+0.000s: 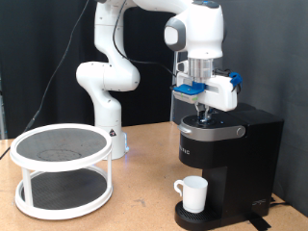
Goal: Make a cup of coffee with the keurig machine
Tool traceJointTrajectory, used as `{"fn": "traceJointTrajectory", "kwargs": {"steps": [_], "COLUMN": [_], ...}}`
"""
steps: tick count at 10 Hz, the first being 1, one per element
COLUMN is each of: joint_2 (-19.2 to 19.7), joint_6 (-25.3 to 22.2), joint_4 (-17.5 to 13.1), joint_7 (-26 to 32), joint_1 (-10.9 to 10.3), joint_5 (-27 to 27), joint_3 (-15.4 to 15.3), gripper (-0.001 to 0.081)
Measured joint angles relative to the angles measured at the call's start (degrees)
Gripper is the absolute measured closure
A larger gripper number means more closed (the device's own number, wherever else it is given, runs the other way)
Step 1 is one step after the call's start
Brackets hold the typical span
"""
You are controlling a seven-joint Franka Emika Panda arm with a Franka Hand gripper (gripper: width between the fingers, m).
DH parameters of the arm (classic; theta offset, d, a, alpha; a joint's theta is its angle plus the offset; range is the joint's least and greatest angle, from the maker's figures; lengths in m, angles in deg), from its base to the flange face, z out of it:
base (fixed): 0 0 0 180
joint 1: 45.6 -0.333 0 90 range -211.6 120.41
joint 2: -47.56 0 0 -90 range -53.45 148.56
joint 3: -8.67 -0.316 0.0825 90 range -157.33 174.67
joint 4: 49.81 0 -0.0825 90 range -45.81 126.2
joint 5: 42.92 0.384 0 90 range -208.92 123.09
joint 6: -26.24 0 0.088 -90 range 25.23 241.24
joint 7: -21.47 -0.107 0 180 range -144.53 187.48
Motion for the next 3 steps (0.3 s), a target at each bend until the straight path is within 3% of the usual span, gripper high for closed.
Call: {"fn": "traceJointTrajectory", "kwargs": {"steps": [3], "joint_2": [-2.3], "joint_6": [0.4], "joint_4": [1.0], "joint_7": [0.9], "joint_1": [0.0], "joint_5": [1.6], "joint_3": [0.3], "gripper": [0.0806]}}
